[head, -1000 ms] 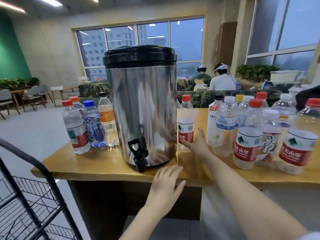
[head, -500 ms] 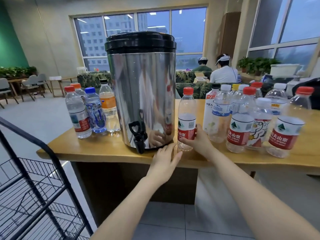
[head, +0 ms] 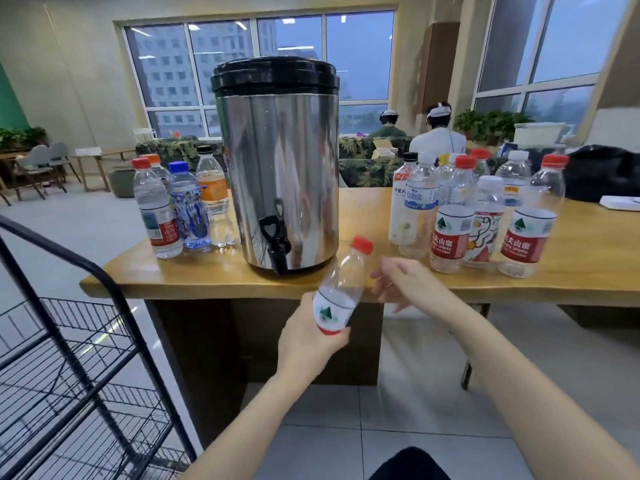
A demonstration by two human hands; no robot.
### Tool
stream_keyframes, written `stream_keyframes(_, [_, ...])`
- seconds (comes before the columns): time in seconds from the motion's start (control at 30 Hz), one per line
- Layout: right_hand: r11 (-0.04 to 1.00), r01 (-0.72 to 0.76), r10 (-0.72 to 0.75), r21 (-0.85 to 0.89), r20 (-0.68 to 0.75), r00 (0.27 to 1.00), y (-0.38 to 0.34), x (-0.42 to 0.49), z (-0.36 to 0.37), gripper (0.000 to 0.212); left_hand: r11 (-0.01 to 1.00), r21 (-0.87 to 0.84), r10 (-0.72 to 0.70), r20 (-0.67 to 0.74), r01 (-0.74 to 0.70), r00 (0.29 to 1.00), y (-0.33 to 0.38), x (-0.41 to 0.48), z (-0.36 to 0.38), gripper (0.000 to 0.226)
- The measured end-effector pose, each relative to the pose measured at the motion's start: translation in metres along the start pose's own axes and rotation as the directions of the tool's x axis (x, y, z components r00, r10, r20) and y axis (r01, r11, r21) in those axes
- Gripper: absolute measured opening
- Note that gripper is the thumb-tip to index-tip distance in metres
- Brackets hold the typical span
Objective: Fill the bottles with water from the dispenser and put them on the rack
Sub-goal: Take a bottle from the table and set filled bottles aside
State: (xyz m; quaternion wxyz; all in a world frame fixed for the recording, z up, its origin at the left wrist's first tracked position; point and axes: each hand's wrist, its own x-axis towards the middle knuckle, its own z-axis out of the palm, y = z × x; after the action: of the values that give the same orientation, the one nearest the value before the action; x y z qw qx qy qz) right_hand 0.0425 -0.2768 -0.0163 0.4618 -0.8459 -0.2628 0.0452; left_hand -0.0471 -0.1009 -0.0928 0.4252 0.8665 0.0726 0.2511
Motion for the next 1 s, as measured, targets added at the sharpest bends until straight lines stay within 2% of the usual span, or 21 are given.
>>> stream_keyframes(0.03, [0.998,-0.030,0.026,-0.056,-0.073,0.997,-0.008,-0.001,0.002,0.058,0.993,0.110,0.038,-0.011,-0.037,0.999,-0.007,-0.007,-0.002,0.054])
stream_keyframes(0.07, [0.975,-0.053,0.031,-0.214,-0.105,0.994,-0.016,-0.002,0.005,0.072,0.973,0.220,0.080,-0.029,-0.072,0.996,-0.014,-0.011,-0.003,0.056])
stream_keyframes(0.13, [0.820,-0.107,0.042,-0.562,-0.128,0.991,-0.023,-0.001,0.015,0.085,0.895,0.432,0.142,-0.038,-0.112,0.989,-0.024,-0.017,-0.006,0.065])
stream_keyframes(0.17, [0.751,-0.147,0.074,-0.644,-0.139,0.988,-0.023,0.002,0.020,0.086,0.836,0.532,0.173,-0.024,-0.134,0.985,-0.031,-0.018,-0.008,0.071])
stream_keyframes(0.23, [0.711,-0.200,0.155,-0.674,-0.127,0.980,-0.020,0.008,0.028,0.084,0.725,0.663,0.252,-0.005,-0.185,0.968,-0.043,-0.019,-0.011,0.081])
stream_keyframes(0.3, [0.729,-0.198,0.148,-0.655,-0.131,0.980,-0.013,0.014,0.036,0.074,0.677,0.706,0.296,-0.001,-0.209,0.955,-0.051,-0.020,-0.016,0.082])
stream_keyframes(0.37, [0.758,-0.152,0.066,-0.634,-0.157,0.985,-0.007,0.017,0.044,0.059,0.718,0.660,0.262,0.034,-0.219,0.964,-0.053,-0.020,-0.023,0.073])
stream_keyframes(0.4, [0.768,-0.124,0.021,-0.628,-0.168,0.985,-0.006,0.017,0.048,0.055,0.782,0.588,0.207,0.070,-0.208,0.976,-0.054,-0.020,-0.027,0.066])
stream_keyframes(0.47, [0.767,-0.019,-0.095,-0.641,-0.144,0.985,-0.007,0.017,0.052,0.055,0.943,0.314,0.052,0.192,-0.111,0.980,-0.058,-0.017,-0.034,0.055])
stream_keyframes(0.5, [0.754,0.071,-0.175,-0.653,-0.096,0.980,-0.008,0.019,0.052,0.056,0.987,0.156,-0.018,0.283,-0.028,0.959,-0.058,-0.016,-0.037,0.053])
stream_keyframes(0.53, [0.737,0.171,-0.247,-0.654,-0.025,0.969,-0.010,0.020,0.051,0.056,0.998,0.014,-0.059,0.386,0.058,0.920,-0.060,-0.013,-0.040,0.053])
stream_keyframes(0.6, [0.734,0.342,-0.341,-0.587,0.117,0.933,-0.014,0.025,0.047,0.054,0.949,-0.195,-0.080,0.608,0.246,0.790,-0.065,-0.007,-0.046,0.052])
stream_keyframes(0.67, [0.787,0.428,-0.380,-0.445,0.197,0.904,-0.016,0.030,0.044,0.046,0.840,-0.318,-0.018,0.793,0.439,0.609,-0.071,-0.002,-0.054,0.051])
stream_keyframes(0.7, [0.818,0.444,-0.392,-0.366,0.210,0.896,-0.017,0.032,0.044,0.045,0.801,-0.346,0.035,0.841,0.488,0.540,-0.074,0.000,-0.056,0.050])
stream_keyframes(0.73, [0.844,0.447,-0.397,-0.297,0.216,0.892,-0.018,0.035,0.044,0.044,0.784,-0.363,0.070,0.857,0.503,0.510,-0.076,0.002,-0.057,0.050])
stream_keyframes(0.77, [0.864,0.442,-0.393,-0.240,0.225,0.892,-0.019,0.039,0.044,0.042,0.785,-0.368,0.069,0.852,0.498,0.519,-0.077,0.002,-0.057,0.050])
stream_keyframes(0.9, [0.911,0.384,-0.335,-0.149,0.274,0.901,-0.026,0.050,0.040,0.018,0.827,-0.343,-0.065,0.728,0.445,0.683,-0.075,0.006,-0.048,0.064])
stream_keyframes(1.0, [0.939,0.329,-0.308,-0.102,0.177,0.935,-0.025,0.056,0.037,0.016,0.836,-0.341,-0.116,0.654,0.429,0.747,-0.075,0.006,-0.043,0.067])
